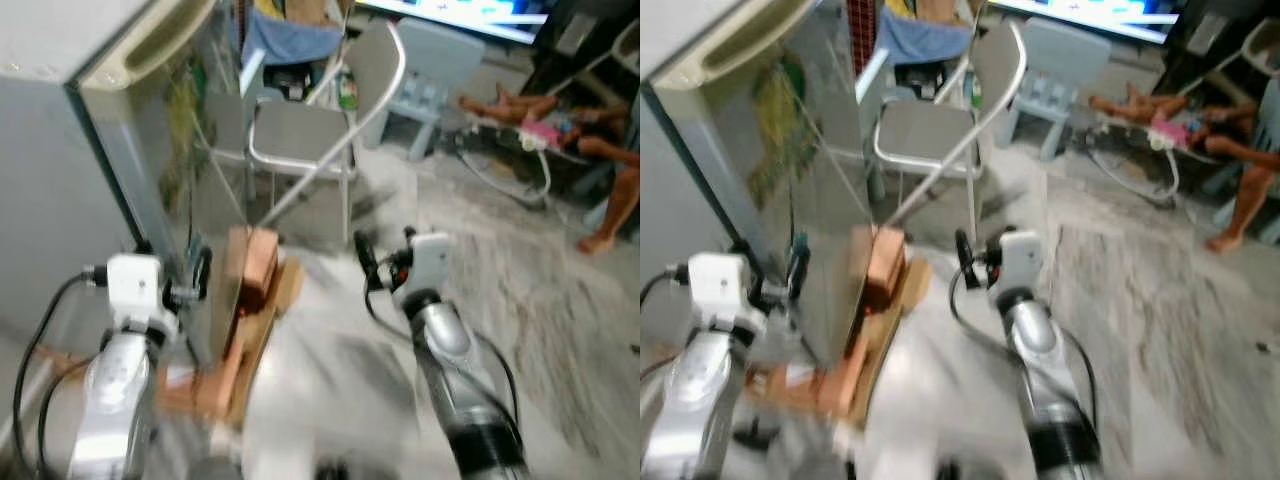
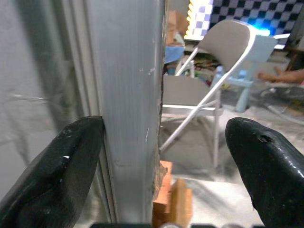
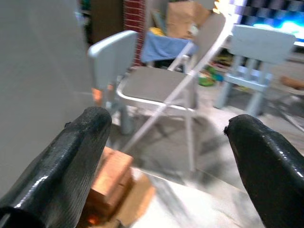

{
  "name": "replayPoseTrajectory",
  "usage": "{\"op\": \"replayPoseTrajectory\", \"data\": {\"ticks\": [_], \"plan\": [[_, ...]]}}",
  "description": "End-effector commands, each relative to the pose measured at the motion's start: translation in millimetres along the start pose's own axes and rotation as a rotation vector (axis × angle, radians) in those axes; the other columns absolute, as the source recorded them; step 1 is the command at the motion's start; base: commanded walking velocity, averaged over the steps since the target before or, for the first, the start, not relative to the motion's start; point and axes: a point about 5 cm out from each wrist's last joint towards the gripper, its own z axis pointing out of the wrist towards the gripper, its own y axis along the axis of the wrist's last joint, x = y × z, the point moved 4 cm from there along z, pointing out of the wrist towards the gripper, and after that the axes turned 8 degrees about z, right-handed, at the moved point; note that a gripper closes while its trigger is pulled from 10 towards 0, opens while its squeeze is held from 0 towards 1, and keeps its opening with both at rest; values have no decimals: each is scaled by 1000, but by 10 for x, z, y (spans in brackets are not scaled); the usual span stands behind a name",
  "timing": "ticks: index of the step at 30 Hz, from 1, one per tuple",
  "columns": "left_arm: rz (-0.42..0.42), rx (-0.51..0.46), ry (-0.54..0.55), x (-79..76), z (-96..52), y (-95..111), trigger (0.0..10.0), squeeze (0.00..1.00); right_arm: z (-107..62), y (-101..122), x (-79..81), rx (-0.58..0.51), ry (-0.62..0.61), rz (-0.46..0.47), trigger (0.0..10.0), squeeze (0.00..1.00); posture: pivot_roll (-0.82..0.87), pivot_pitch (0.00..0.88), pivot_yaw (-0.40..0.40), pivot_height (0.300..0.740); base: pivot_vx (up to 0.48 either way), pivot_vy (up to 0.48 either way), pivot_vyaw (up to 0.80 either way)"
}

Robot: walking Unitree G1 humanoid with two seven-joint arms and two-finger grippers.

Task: Restocking fridge

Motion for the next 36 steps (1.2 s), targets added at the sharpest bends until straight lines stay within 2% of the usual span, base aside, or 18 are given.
{"op": "replayPoseTrajectory", "data": {"ticks": [1, 5, 9, 10, 12, 13, 16, 17, 18, 20, 23, 26, 30, 32, 33, 35, 36], "plan": [[-5, -10, -55, -119, 20, 32, 10000, 0, 26, 45, 25, -11, 6, 4, 10000, 0, 135, 69, -113, 740, 0, 0, 0], [5, -8, -56, -114, 59, 36, 10000, 0, 11, 73, 3, -8, -12, -9, 10000, 0, 138, 71, -115, 740, 0, 0, 0], [18, -24, -59, -85, 185, 101, 10000, 0, -237, 100, -148, 38, -79, 12, 10000, 0, 135, 71, -117, 740, 0, 0, 0], [4, -48, -109, -213, 315, 191, 10000, 0, -398, 67, -228, 70, -97, -15, 10000, 0, 123, 71, -116, 740, 0, 0, 0], [-4, -62, -145, -303, 385, 243, 10000, 0, -463, 50, -267, 86, -108, -26, 10000, 0, 118, 71, -114, 740, 0, 0, 0], [-19, -100, -245, -593, 489, 376, 10000, 0, -500, 29, -334, 97, -135, -6, 10000, 0, 112, 68, -114, 740, 0, 0, 0], [-23, -165, -398, -1029, 561, 584, 10000, 0, -506, 24, -396, 95, -164, 21, 10000, 0, 106, 64, -112, 740, 0, 0, 0], [-31, -205, -487, -1284, 567, 716, 10000, 0, -498, 23, -404, 95, -171, 27, 10000, 0, 100, 59, -107, 740, 0, 0, 0], [-46, -271, -625, -1671, 540, 940, 10000, 0, -492, 41, -393, 99, -176, 22, 10000, 0, 92, 52, -101, 740, 0, 0, 0], [-57, -315, -713, -1907, 497, 1094, 10000, 0, -489, 60, -377, 97, -177, 9, 10000, 0, 88, 49, -97, 740, 0, 0, 0], [-67, -348, -770, -2065, 460, 1209, 10000, 0, -529, 74, -361, 104, -184, 11, 10000, 0, 84, 47, -93, 740, 0, 0, 0], [-51, -340, -744, -2037, 510, 1174, 10000, 0, -623, 49, -343, 128, -191, 31, 10000, 0, 72, 47, -83, 740, 0, 0, 0], [-10, -277, -623, -1736, 635, 954, 10000, 0, -653, 90, -364, 105, -204, 58, 10000, 0, 71, 50, -81, 740, 0, 0, 0], [-11, -271, -590, -1622, 649, 912, 10000, 0, -635, 88, -331, 105, -182, 66, 10000, 0, 75, 49, -82, 740, 0, 0, 0], [-19, -257, -543, -1472, 656, 843, 10000, 0, -609, 72, -301, 109, -161, 84, 10000, 0, 81, 47, -82, 740, 0, -266, 0], [-31, -236, -488, -1327, 655, 761, 10000, 0, -573, 77, -283, 101, -148, 95, 10000, 0, 81, 43, -83, 740, 283, -379, 0], [-31, -236, -488, -1327, 655, 761, 10000, 0, -573, 77, -283, 101, -148, 95, 10000, 0, 81, 43, -83, 740, 274, -394, 0]]}}
